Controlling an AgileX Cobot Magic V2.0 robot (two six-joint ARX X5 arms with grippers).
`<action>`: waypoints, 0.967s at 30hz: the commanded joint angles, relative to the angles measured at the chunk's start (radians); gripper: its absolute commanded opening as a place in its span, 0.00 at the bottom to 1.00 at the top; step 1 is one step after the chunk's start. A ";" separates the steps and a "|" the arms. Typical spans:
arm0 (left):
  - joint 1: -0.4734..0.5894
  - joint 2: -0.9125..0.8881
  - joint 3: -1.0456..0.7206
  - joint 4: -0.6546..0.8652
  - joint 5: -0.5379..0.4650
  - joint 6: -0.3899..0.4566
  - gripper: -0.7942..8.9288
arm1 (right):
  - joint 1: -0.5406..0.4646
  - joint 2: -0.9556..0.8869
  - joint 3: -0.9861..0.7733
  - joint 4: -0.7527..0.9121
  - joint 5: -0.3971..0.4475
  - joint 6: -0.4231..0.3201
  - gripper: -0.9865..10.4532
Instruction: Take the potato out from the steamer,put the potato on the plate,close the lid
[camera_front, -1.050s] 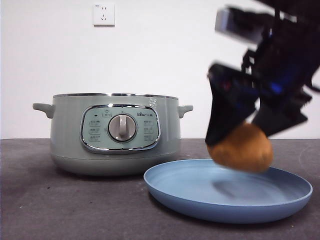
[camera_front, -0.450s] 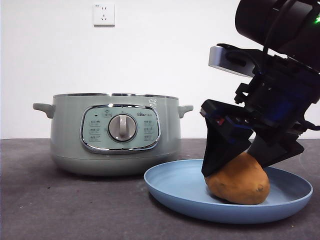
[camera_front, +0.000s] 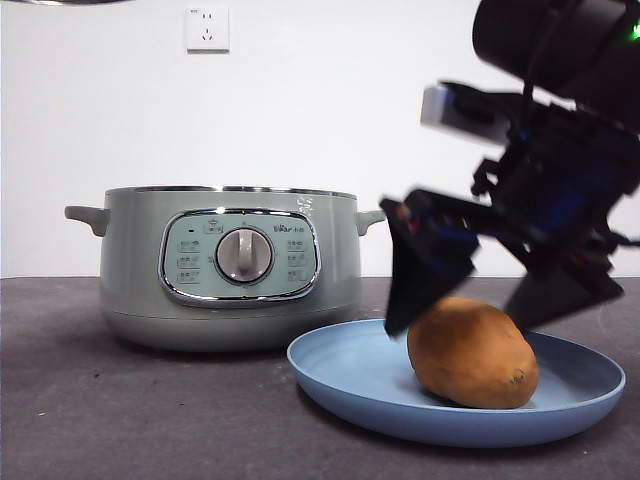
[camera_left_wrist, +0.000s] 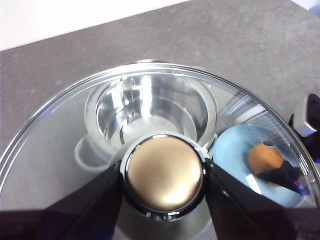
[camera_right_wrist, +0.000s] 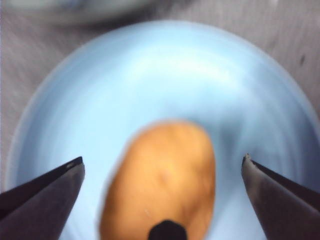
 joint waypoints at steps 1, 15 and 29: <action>-0.001 0.053 0.010 0.093 0.031 0.010 0.07 | 0.000 -0.043 0.032 0.001 0.003 0.006 0.56; -0.035 0.372 0.010 0.397 0.038 0.013 0.07 | 0.000 -0.426 0.081 -0.278 0.007 0.000 0.56; -0.084 0.610 0.010 0.591 0.025 0.039 0.07 | 0.000 -0.764 0.090 -0.428 0.006 0.026 0.56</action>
